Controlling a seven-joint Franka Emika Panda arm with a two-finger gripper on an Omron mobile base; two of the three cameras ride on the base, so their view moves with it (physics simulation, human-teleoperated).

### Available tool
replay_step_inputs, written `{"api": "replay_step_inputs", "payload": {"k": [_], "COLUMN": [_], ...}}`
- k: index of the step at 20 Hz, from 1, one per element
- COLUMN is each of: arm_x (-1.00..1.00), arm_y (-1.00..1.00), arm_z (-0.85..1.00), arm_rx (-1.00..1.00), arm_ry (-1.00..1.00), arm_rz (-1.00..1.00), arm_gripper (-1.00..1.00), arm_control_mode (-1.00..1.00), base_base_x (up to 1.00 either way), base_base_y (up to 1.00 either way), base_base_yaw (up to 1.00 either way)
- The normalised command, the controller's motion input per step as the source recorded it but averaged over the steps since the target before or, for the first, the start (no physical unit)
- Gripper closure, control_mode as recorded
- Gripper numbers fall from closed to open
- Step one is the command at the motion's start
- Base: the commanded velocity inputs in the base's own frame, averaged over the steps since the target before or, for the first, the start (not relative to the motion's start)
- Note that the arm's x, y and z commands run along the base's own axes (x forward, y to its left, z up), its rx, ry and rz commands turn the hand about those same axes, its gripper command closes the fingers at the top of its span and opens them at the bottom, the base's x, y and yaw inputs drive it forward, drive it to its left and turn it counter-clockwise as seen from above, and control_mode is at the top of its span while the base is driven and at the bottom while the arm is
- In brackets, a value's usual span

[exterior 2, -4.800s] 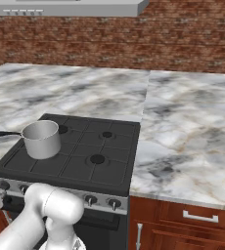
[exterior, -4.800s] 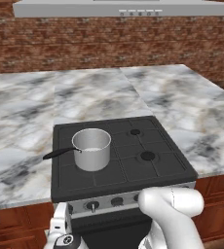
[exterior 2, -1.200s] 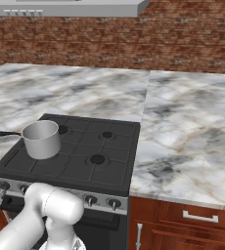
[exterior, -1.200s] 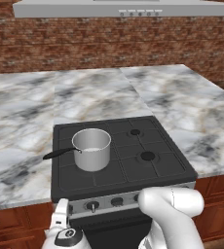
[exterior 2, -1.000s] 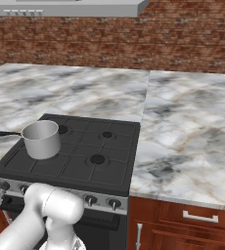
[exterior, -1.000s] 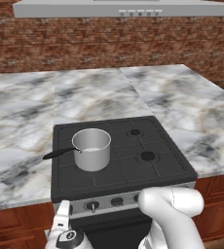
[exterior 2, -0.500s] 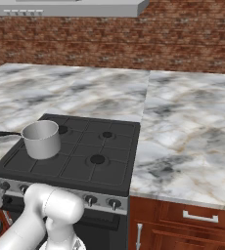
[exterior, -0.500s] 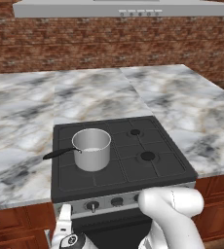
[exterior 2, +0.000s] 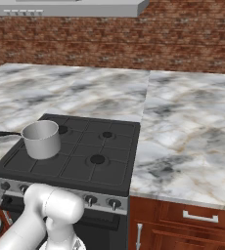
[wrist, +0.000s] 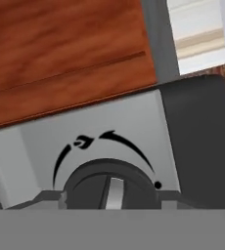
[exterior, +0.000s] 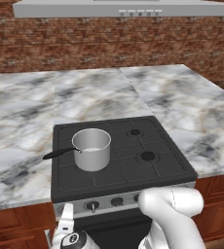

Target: Turn off the front left burner of the stove.

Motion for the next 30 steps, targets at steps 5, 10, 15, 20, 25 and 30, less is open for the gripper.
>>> {"api": "replay_step_inputs", "payload": {"k": [5, 10, 15, 20, 25, 30], "arm_x": [0.0, 0.02, 0.1, 0.08, 0.18, 0.3], "arm_y": [0.06, 0.0, 0.0, 0.0, 0.0, 0.0], "arm_z": [0.0, 0.0, 0.02, 0.03, 0.18, 0.33], "arm_rx": [0.32, 0.37, 0.38, 0.4, 0.41, 0.43], "arm_ry": [-0.05, -0.08, -0.08, -0.09, -0.05, -0.01], "arm_rz": [-0.06, -0.07, -0.06, -0.07, -0.08, -0.08], "arm_gripper": [1.0, 1.0, 1.0, 1.0, 1.0, 1.0], "arm_control_mode": [-1.0, -1.0, -1.0, -1.0, -1.0, -1.0], "base_base_x": [0.0, 0.0, 0.0, 0.0, 0.0, 0.0], "base_base_y": [0.0, 0.0, 0.0, 0.0, 0.0, 0.0], "base_base_yaw": [0.0, 0.0, 0.0, 0.0, 0.0, 0.0]}}
